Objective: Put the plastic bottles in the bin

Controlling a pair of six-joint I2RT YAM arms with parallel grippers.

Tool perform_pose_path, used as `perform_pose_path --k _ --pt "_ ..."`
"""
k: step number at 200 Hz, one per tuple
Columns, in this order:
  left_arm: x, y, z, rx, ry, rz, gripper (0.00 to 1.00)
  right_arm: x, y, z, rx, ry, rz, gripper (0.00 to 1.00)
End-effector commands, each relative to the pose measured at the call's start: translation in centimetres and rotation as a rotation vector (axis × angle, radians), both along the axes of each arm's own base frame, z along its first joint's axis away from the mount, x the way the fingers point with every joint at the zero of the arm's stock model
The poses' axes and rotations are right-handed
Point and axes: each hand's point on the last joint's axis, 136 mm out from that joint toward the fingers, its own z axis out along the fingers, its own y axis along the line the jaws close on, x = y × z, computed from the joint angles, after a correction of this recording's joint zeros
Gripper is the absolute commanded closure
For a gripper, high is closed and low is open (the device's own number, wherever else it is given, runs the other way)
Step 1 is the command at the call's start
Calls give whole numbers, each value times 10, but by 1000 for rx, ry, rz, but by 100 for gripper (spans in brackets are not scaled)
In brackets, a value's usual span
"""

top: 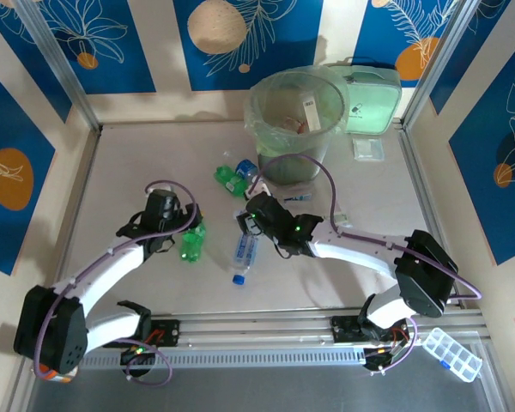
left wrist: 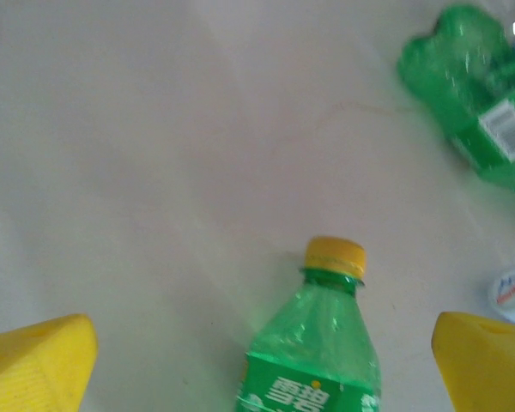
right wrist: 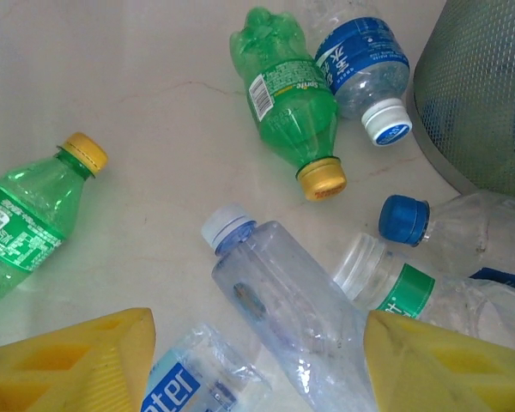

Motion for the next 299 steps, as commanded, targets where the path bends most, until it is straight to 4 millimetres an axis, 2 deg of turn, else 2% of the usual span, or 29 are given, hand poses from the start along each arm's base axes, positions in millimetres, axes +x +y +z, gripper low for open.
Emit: perform_pose_path --k 1,33,94,142,164,187,209,235,255,283,299 --pt "-5 -19 -9 -109 29 -56 1 2 2 11 74 -4 -10 33" --pt "-27 -27 -30 -155 71 -83 1 0 2 11 145 53 8 33" --pt "-52 -29 -46 -116 125 -136 0 0 4 5 169 107 30 34" --pt "-57 -27 -54 -5 144 -144 10 0 6 5 184 121 44 34" --pt "-59 -29 -59 31 169 -151 19 1 5 4 186 127 40 34" --pt "-62 -28 -67 69 197 -130 22 2 3 5 193 129 33 34" --pt "-63 -31 -71 85 212 -136 31 2 -1 7 211 126 28 34" --pt "-61 -32 -65 100 196 -140 44 5 -8 9 230 128 5 34" --pt "-56 -41 -51 64 153 -163 51 7 -15 14 254 119 -19 34" --pt "-48 -71 -21 -39 62 -264 55 7 -29 28 289 65 -57 34" --pt "-43 -95 3 -101 -21 -363 59 11 -46 39 310 13 -153 34"
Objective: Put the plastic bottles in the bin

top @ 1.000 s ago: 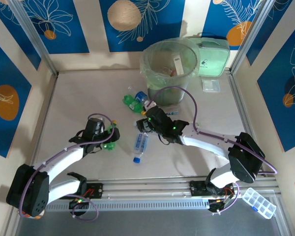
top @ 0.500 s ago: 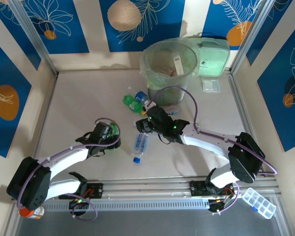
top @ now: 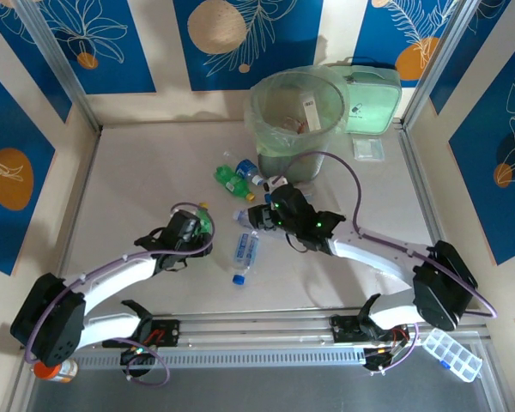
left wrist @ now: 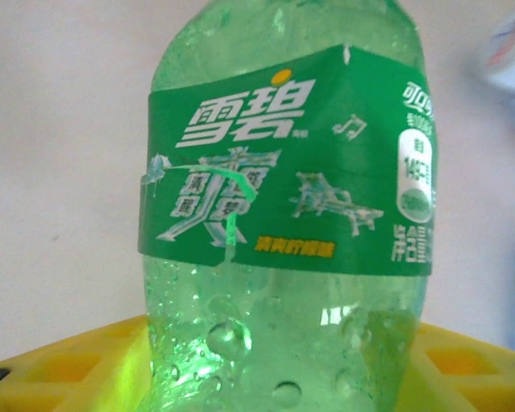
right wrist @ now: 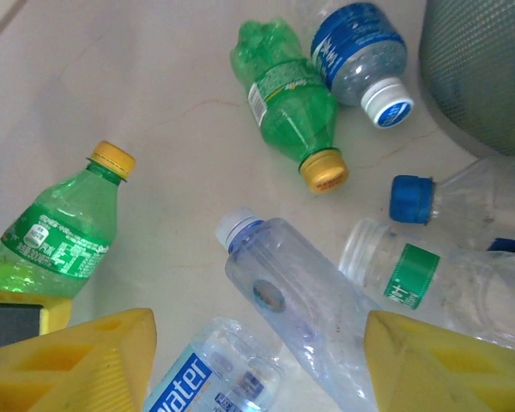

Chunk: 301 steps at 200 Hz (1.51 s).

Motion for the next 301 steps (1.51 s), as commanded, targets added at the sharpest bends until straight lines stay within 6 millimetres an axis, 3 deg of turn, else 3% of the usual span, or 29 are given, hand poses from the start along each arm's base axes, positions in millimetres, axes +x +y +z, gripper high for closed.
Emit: perform_pose_path --k 1,25,57,78,117,156,178,195,224,301 --pt "15 -42 50 -143 -140 -144 59 8 -19 27 68 -78 -126 34" --pt "19 -74 89 -245 -287 -272 64 3 -33 44 108 -135 -187 35" --pt "21 -102 126 -403 -448 -364 66 -24 -22 76 328 -195 59 35" --pt "8 -123 144 -556 -521 -477 65 -37 -24 95 510 -132 177 31" --pt "-17 -141 147 -703 -551 -628 65 -44 -15 110 607 -34 280 17" --pt "-28 -156 151 -794 -535 -713 65 -33 -2 103 636 53 273 16" --pt "-29 -154 155 -807 -551 -702 65 -33 11 98 647 85 287 7" --pt "-30 -150 159 -808 -571 -694 65 -39 24 93 621 78 306 6" --pt "-33 -148 165 -825 -584 -691 65 -48 40 88 627 40 339 12" --pt "-38 -148 171 -861 -588 -699 62 -50 55 90 646 -36 356 51"
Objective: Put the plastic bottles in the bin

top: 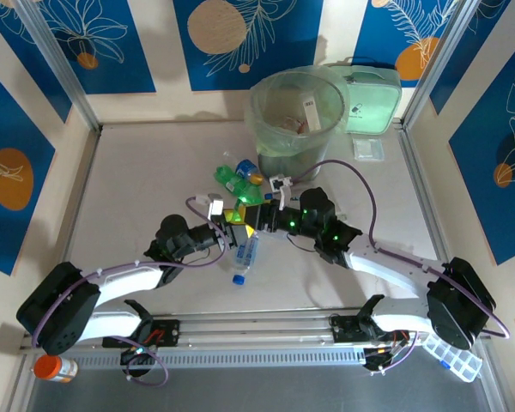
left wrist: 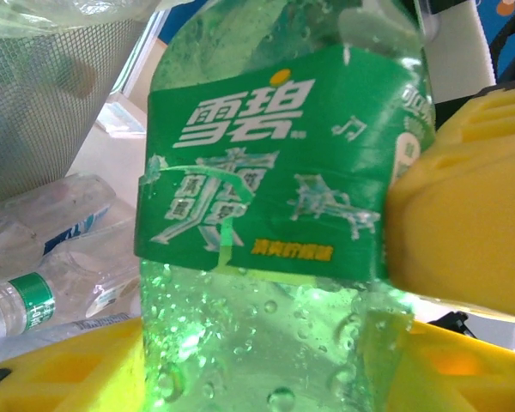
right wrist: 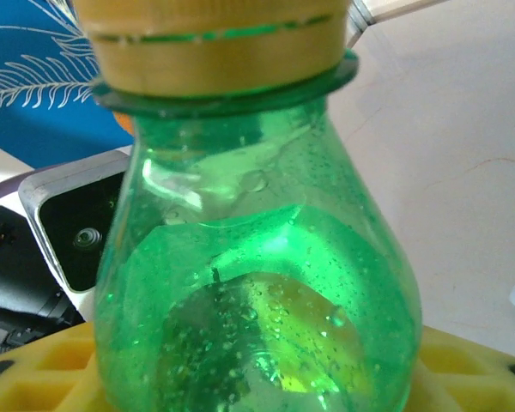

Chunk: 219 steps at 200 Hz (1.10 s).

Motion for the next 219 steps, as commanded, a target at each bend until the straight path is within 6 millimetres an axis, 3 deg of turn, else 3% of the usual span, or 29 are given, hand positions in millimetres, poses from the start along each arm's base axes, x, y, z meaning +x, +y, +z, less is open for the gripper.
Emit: perform_pose_path --k 1,33,64,100,126,140,158,190,219 --pt "-15 -4 15 -41 -44 -58 61 -2 7 15 45 -61 8 51" --pt "-13 1 17 -35 -47 -23 29 -2 3 18 23 -83 -9 56" --pt "-11 30 28 -45 -117 134 18 2 -12 23 -45 -124 -71 56" --pt "-3 103 41 -41 -190 502 18 19 -44 44 -191 -203 -211 57" --pt "4 181 21 14 -89 878 21 35 -69 80 -249 -308 -296 57" --pt "2 208 11 15 -44 1001 22 46 -82 102 -270 -353 -339 57" --pt "2 210 10 15 -36 1007 22 65 -98 129 -313 -378 -406 57" --pt "12 189 1 91 5 946 22 111 -128 175 -442 -437 -549 58" --pt "15 181 -6 100 31 920 21 155 -156 195 -582 -393 -637 58"
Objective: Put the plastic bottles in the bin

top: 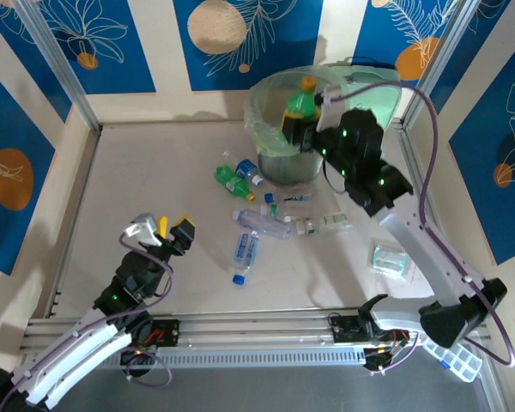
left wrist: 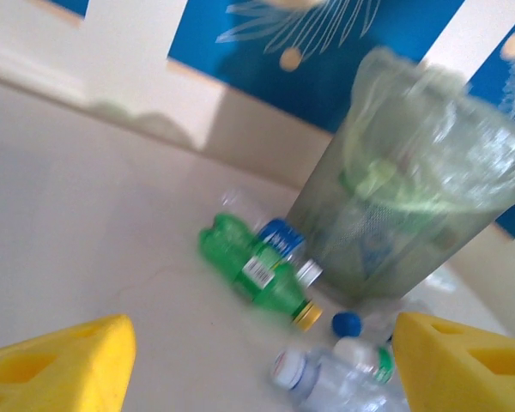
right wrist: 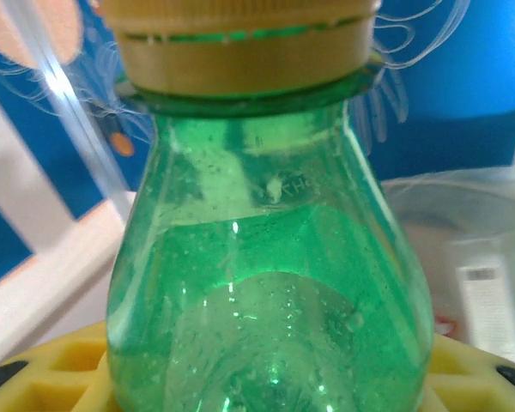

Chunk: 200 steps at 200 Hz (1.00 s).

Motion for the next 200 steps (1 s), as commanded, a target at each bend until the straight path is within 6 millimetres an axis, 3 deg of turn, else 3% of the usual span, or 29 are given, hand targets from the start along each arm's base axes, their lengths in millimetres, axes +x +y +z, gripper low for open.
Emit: perform_pose_path --k 1,44,114,176,200 --pt "1 -1 9 -33 -4 0 21 31 -30 -10 -168 86 -126 58" --pt "-2 1 11 -42 -13 5 21 85 -57 -31 -192 235 -201 56" --pt "1 -1 6 -31 9 7 21 147 -63 -93 -251 401 -238 56" --pt "6 -4 0 -12 38 10 21 187 -75 -150 -557 487 -395 54" --pt "7 -5 -2 -5 43 9 21 196 -79 -170 -596 507 -425 51"
